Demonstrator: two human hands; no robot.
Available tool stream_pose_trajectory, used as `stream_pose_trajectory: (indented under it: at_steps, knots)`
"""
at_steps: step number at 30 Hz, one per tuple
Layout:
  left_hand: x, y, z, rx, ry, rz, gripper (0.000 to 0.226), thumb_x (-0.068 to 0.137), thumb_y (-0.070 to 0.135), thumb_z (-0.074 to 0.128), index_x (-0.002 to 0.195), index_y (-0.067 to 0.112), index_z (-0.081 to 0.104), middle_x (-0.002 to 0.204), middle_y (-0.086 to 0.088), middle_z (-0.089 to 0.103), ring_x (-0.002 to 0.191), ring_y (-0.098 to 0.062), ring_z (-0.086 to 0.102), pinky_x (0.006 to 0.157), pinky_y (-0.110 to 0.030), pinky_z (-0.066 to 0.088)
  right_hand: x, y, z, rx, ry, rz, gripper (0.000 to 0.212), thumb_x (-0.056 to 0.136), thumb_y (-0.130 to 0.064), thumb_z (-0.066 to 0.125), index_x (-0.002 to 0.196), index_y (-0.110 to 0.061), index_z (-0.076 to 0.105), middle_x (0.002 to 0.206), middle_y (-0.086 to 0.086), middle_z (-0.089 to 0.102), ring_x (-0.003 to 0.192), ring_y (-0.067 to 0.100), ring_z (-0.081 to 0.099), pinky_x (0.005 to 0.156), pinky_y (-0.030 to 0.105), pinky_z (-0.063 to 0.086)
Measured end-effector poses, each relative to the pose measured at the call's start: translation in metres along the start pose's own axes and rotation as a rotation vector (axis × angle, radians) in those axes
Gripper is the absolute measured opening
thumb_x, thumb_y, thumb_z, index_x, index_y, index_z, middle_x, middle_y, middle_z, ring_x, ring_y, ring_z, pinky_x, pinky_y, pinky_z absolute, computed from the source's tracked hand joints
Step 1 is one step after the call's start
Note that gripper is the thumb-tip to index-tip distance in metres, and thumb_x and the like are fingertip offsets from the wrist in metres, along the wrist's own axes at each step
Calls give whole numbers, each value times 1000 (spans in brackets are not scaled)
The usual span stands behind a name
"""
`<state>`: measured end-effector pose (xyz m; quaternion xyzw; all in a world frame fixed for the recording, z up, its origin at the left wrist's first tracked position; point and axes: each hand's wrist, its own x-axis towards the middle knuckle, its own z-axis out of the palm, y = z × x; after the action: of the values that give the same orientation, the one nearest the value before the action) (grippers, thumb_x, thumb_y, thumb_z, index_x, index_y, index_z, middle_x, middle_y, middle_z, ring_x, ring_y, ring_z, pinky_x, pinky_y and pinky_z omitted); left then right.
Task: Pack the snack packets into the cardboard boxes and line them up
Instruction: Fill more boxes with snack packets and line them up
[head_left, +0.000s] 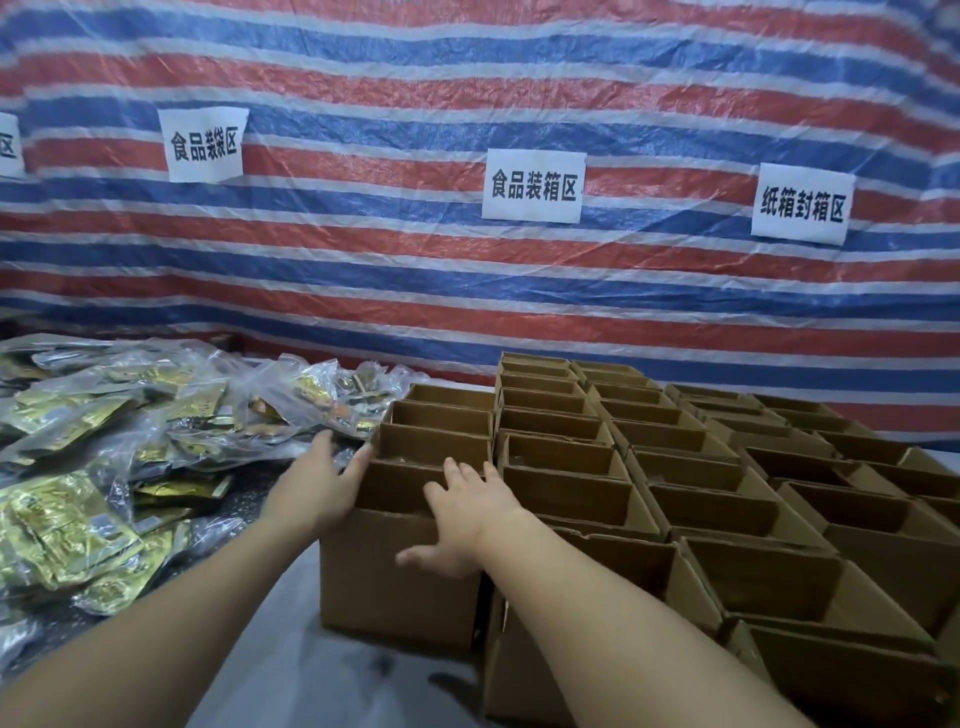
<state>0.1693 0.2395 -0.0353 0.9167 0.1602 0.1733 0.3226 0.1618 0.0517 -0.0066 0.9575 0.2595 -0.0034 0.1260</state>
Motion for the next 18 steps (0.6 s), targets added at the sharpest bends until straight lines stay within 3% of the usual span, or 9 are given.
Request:
stream_pose_trajectory:
  at_steps: [2, 4, 6, 8, 11, 14, 16, 18]
  knots:
    - [-12, 10, -5, 57, 154, 125, 57, 97, 58, 40, 137, 17, 45, 124, -9, 62, 108, -26, 62, 80, -42, 54, -14, 4, -12, 158, 128, 24, 77, 98, -69, 35, 153, -15, 37, 161, 19, 29, 150, 35, 27, 123, 54, 11]
    - [-27, 29, -9, 37, 227, 260, 38, 99, 45, 44, 125, 17, 52, 109, -3, 62, 97, -20, 62, 74, -39, 54, -36, 11, -24, 251, 278, 8, 56, 102, -59, 36, 129, -16, 59, 128, 11, 63, 122, 29, 57, 114, 52, 32]
    - [-47, 53, -8, -11, 216, 385, 20, 98, 35, 47, 109, 20, 56, 94, 5, 57, 88, -15, 59, 70, -36, 53, -68, 25, -28, 286, 413, -18, 36, 102, -50, 43, 96, -21, 63, 85, -2, 64, 81, 16, 62, 87, 43, 51]
    - [-74, 83, -3, -79, 154, 458, 13, 98, 32, 49, 105, 24, 57, 92, 9, 57, 85, -9, 59, 71, -35, 55, -104, 49, -29, 282, 491, 2, 31, 101, -45, 47, 81, -24, 58, 69, -7, 55, 63, 9, 55, 68, 35, 53]
    - [-117, 135, 11, -181, 19, 560, 8, 96, 32, 51, 97, 38, 56, 87, 16, 60, 79, 2, 60, 63, -15, 47, -158, 96, -21, 355, 481, 144, 25, 100, -45, 50, 87, -27, 61, 74, -9, 56, 67, 7, 56, 67, 31, 55]
    - [-162, 180, 37, -184, -118, 651, 11, 96, 38, 52, 97, 49, 49, 87, 23, 57, 81, 12, 56, 58, -8, 43, -215, 148, 0, 435, 464, 302, 19, 99, -46, 52, 90, -32, 62, 79, -9, 59, 71, 5, 59, 65, 24, 54]
    - [-191, 202, 57, -166, -206, 701, 12, 96, 44, 50, 107, 49, 51, 92, 27, 54, 88, 15, 53, 64, -7, 43, -253, 179, 16, 464, 444, 359, 17, 99, -48, 53, 95, -34, 63, 84, -10, 60, 74, 4, 60, 65, 22, 54]
    - [-218, 217, 75, -129, -296, 772, 26, 96, 51, 46, 120, 45, 53, 104, 28, 53, 100, 9, 53, 81, -11, 45, -285, 206, 34, 456, 422, 422, 18, 98, -49, 52, 101, -35, 63, 88, -12, 59, 79, 3, 60, 69, 24, 56]
